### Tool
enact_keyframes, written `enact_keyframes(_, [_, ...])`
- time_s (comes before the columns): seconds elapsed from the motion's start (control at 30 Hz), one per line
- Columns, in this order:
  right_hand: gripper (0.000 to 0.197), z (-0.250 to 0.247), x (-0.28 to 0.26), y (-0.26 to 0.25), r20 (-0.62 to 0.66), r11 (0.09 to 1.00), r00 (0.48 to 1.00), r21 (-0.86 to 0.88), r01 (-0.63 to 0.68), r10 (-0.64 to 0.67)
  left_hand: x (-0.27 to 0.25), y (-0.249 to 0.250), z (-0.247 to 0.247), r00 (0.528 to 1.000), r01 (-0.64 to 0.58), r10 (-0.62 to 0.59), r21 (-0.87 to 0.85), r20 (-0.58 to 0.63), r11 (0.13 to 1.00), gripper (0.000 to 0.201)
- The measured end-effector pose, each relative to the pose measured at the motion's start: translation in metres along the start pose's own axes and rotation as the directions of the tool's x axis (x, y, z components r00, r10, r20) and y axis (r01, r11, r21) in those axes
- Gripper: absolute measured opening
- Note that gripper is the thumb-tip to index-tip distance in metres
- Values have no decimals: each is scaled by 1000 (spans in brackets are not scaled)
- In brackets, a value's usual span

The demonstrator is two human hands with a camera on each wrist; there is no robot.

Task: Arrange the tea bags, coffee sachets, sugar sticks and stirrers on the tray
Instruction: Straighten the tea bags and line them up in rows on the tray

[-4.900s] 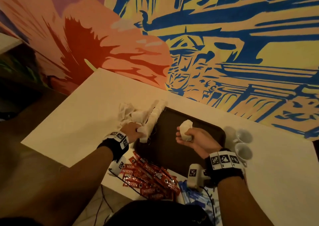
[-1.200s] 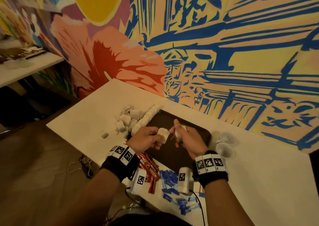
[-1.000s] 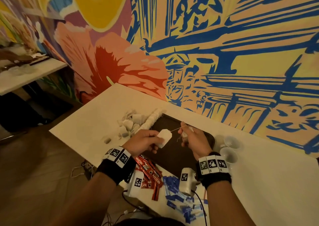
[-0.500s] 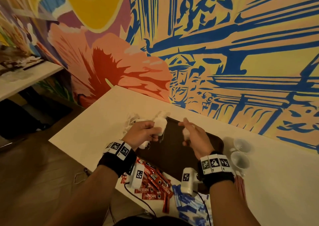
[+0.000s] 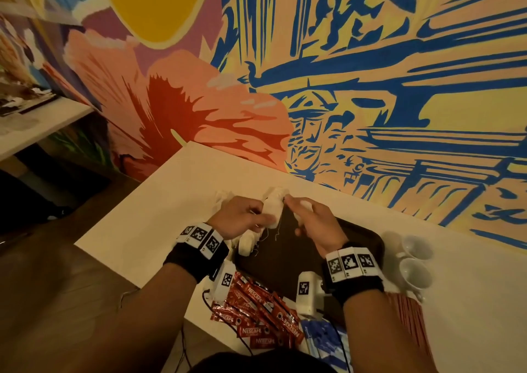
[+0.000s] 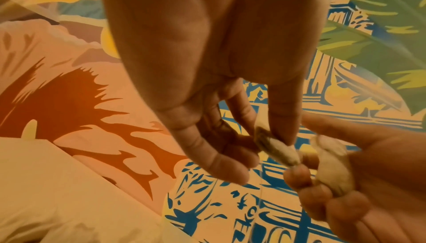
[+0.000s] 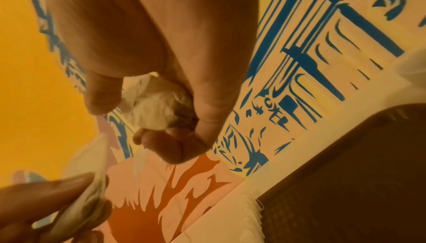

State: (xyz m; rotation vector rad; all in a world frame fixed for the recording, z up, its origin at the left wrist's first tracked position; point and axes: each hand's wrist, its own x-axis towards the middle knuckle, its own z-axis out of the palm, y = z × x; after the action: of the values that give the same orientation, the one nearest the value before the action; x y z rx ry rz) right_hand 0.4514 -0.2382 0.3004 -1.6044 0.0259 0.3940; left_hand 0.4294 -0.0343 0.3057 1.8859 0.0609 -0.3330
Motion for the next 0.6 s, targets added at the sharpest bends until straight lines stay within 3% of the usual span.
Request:
enact_keyframes(0.13, [31, 3, 6, 1, 2, 949, 986, 272, -159, 165, 14, -11, -32, 994, -22, 24, 20, -104, 1000, 37])
enact_keyframes(0.27, [35, 6, 9, 9, 10, 844, 981, 507, -173, 195, 32, -34, -60, 987, -7, 27, 125, -156, 992, 36])
enact_keyframes(0.37, [33, 14, 15, 15, -34, 848, 965, 486, -212, 261, 41, -62, -70, 992, 66, -34, 263, -124, 962, 18])
enact_keyframes(0.43, [36, 21, 22, 18, -106, 867, 929, 409, -284, 354, 47, -83, -72, 991, 126, -97, 379, -94, 917, 25])
enact_keyframes(0.5, [28, 24, 26, 24, -136, 880, 908, 339, -333, 396, 49, -100, -66, 993, 116, -117, 512, -30, 851, 26])
enact_keyframes(0.6, [21, 26, 21, 32, -116, 906, 921, 262, -332, 371, 50, -118, -52, 983, 81, -160, 580, 86, 810, 18])
